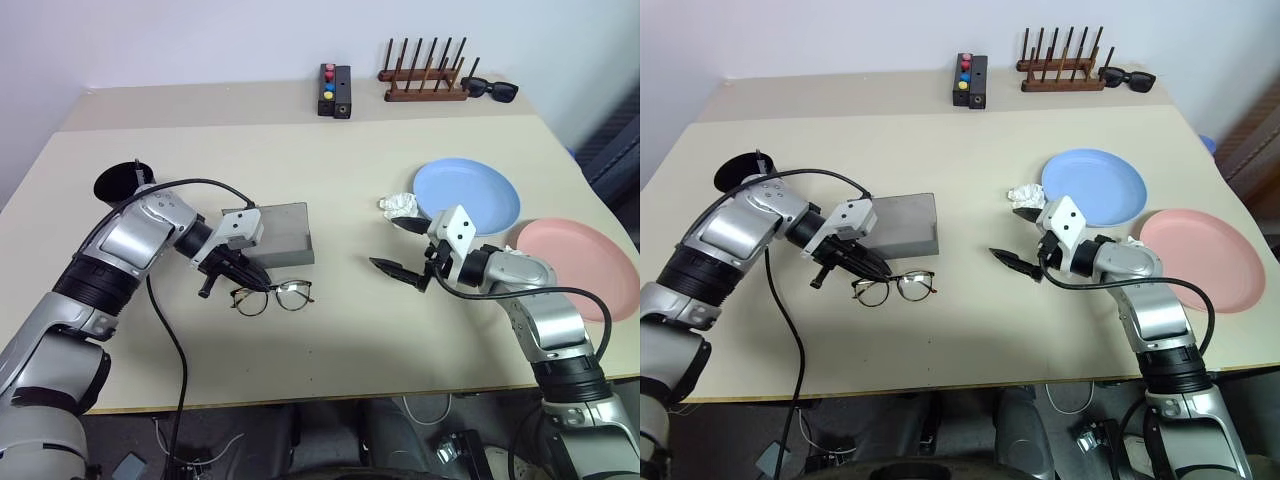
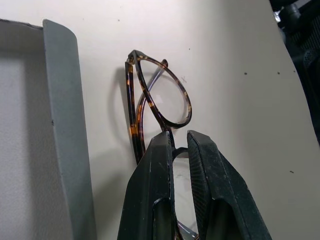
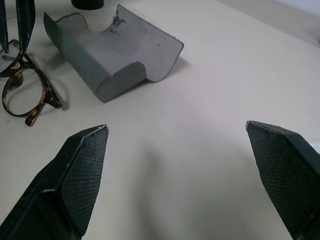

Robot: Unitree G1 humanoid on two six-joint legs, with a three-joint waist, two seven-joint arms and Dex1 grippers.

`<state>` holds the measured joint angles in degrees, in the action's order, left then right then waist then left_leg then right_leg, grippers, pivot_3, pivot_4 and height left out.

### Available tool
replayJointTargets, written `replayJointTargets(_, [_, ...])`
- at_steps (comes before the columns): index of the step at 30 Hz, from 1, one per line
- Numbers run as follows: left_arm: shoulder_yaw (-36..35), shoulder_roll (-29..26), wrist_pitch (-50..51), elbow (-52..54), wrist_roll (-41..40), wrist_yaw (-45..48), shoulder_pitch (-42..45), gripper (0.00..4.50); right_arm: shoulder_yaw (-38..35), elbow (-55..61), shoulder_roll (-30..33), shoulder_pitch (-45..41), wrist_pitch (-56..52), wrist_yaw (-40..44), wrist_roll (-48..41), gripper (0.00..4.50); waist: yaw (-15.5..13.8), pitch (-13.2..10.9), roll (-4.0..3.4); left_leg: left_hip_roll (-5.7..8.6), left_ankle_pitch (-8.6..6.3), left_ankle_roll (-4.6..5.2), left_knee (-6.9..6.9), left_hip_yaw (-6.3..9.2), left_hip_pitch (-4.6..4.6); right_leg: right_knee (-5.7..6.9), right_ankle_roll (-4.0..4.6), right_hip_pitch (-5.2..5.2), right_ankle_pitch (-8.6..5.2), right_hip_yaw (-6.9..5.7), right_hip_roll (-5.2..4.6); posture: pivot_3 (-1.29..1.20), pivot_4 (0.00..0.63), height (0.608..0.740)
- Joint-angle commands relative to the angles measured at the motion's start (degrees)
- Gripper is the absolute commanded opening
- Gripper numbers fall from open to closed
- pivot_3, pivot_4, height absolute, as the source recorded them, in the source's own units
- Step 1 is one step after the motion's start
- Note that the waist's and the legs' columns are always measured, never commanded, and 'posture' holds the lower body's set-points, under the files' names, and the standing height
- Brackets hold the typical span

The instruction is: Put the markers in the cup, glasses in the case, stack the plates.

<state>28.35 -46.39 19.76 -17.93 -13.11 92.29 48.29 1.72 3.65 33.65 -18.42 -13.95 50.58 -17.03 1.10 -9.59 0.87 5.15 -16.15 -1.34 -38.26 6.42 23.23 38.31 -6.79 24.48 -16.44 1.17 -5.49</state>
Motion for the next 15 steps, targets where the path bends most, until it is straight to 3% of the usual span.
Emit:
replayJointTargets(1, [0.19, 0.55, -1.5, -0.22, 0.41, 0.21, 1.49, 0.52, -1.01, 2.43, -0.04, 0.1, 0.46, -0.35, -0.47, 4.5, -0.13, 0.0, 0.0, 0.0, 0.0, 0.0, -0.01, 0.0, 0.0, 0.0, 0.0, 0.0, 0.0, 0.0, 0.0, 0.0, 0.15, 0.74])
replayJointTargets(15, [2.27, 1.37, -5.56, -3.22, 1.81, 0.21, 2.67, 0.52, -1.68, 4.67, 0.27, 1.2, -1.04, -1.38, -1.14, 4.5, -0.09, 0.0, 0.0, 0.0, 0.0, 0.0, 0.0, 0.0, 0.0, 0.0, 0.0, 0.0, 0.0, 0.0, 0.0, 0.0, 0.15, 0.74])
